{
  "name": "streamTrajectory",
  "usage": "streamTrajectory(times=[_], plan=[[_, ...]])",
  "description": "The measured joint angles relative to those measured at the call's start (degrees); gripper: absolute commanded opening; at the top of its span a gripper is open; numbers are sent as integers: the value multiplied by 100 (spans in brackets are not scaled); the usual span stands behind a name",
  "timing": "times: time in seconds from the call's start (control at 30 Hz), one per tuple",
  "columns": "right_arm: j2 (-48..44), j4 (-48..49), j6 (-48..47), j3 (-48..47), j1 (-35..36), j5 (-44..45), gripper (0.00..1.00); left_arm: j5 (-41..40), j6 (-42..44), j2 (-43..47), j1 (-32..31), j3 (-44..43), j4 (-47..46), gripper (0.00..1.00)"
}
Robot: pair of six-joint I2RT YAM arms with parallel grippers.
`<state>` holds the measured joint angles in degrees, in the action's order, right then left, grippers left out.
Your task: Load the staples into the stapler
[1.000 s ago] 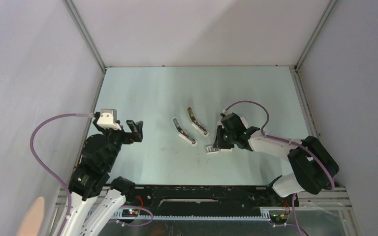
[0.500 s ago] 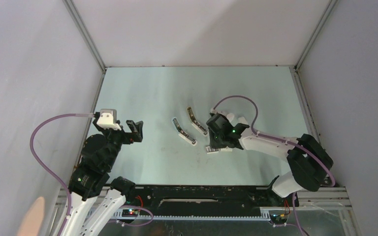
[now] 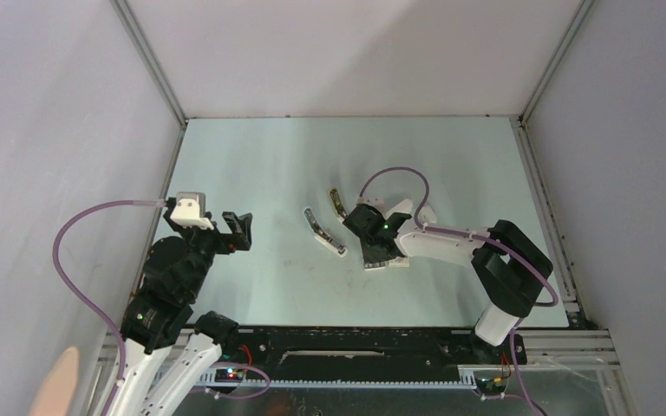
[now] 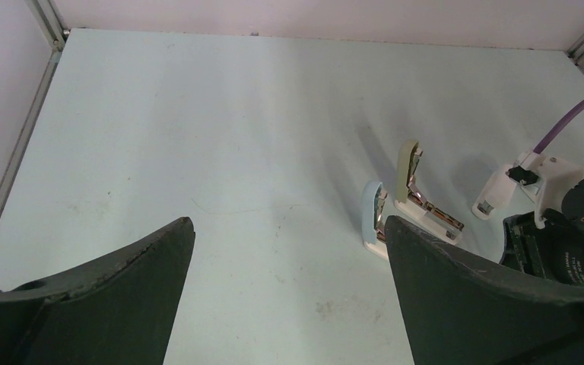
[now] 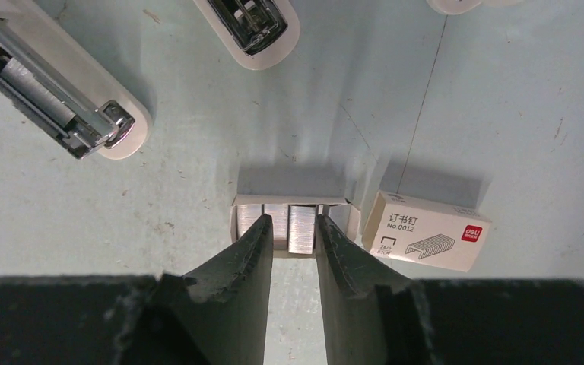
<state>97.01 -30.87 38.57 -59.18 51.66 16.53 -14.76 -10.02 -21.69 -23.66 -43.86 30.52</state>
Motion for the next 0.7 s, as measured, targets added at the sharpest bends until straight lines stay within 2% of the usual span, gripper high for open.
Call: streamTrajectory(times=[0.7], plan=[[232, -70, -20, -66, 13, 39, 27, 0, 0, 0, 0, 0, 0, 98]])
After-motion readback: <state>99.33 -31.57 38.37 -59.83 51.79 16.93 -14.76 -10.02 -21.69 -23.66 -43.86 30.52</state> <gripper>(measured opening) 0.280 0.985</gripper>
